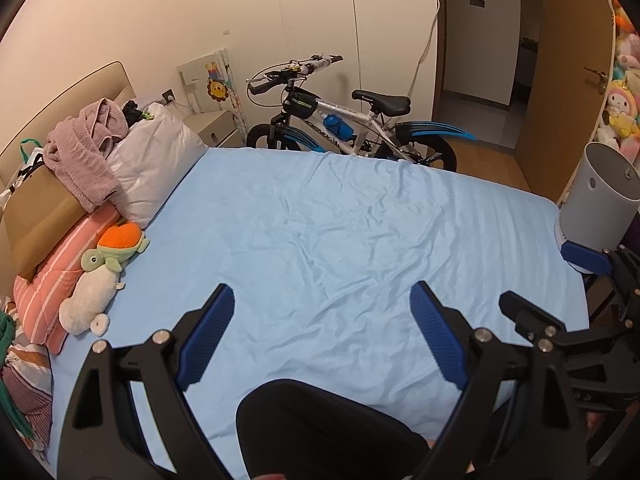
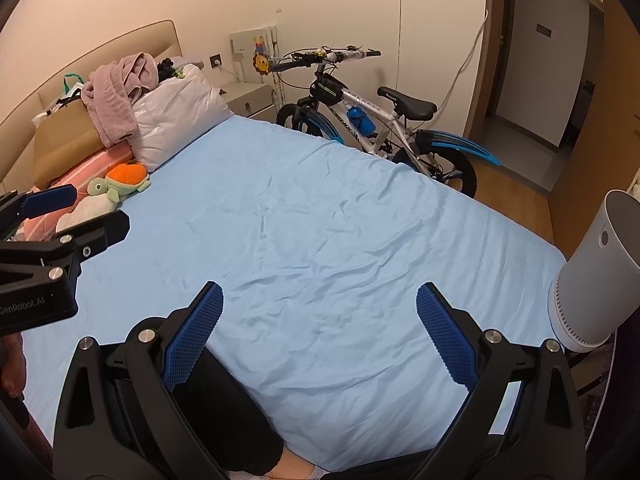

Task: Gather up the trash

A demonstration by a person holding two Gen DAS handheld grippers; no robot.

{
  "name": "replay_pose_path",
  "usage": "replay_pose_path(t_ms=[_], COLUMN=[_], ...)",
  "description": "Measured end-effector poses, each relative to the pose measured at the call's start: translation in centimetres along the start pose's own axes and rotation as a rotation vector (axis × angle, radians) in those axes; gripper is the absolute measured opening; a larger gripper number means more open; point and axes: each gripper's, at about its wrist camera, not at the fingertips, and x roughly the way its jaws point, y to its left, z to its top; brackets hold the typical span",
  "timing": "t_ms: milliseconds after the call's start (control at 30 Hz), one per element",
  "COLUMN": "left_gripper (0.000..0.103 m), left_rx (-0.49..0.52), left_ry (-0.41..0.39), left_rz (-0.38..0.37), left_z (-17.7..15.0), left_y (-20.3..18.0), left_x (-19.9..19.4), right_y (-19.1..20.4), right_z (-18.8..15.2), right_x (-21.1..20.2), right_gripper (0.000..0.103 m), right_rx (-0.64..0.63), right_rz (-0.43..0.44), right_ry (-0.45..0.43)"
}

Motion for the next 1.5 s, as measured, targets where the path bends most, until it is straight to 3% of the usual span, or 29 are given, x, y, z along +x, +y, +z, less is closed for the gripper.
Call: replay_pose_path(t_ms=[1500], left_gripper=[0.089], left_rx=[0.014], left_ry=[0.026], left_rz=[0.005], left_z=[-0.9], left_y=[-0.2], left_x=[0.2], right_y=[-0.8], right_z=[1.7], right_x=[-1.1], right_gripper=[0.094], right_rx=[-0.018], right_rz=[0.006], right_ry=[-0.028])
